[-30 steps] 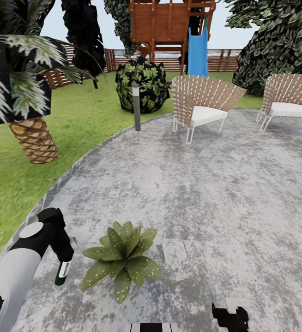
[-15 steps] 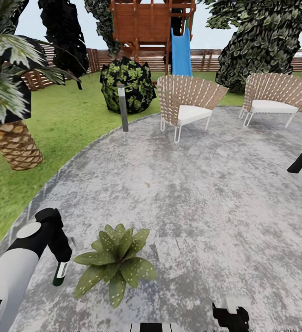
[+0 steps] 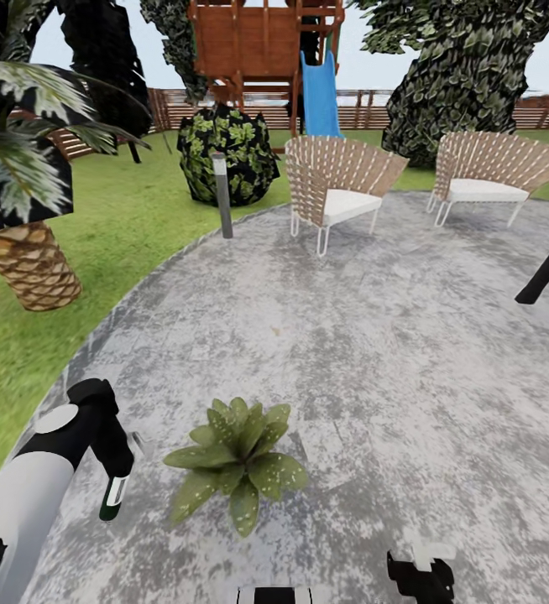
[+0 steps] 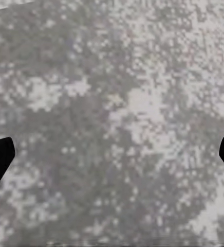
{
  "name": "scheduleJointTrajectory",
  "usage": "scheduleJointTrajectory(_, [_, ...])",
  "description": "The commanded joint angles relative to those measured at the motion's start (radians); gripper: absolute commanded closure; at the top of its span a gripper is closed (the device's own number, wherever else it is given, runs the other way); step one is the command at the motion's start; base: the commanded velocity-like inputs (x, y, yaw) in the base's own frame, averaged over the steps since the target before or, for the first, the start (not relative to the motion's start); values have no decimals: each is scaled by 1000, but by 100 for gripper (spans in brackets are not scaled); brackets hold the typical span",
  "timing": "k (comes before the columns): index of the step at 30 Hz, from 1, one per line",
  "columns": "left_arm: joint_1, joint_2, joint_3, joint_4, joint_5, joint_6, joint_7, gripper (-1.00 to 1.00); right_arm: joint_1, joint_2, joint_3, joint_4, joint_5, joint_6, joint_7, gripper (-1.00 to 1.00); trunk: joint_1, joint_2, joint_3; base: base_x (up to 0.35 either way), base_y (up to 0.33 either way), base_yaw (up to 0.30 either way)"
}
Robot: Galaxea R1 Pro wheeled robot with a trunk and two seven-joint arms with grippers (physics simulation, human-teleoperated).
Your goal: Pick up the pesticide atomizer in the garden and spray insectifuge to fully cover both potted plants in the garden.
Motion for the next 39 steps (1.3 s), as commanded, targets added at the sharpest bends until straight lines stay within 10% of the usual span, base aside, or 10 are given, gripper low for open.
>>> scheduleJointTrajectory(1, [0, 0, 2, -1, -7, 11, -8, 100, -1, 0, 9, 0, -6, -2, -4, -100, 0, 0, -1, 29, 312, -263])
scheduleJointTrajectory(39, [0, -3, 7, 57, -8, 15, -8, 100, -1, 1, 5, -4, -9, 1, -4, -100, 0, 0, 4, -37, 185, -206])
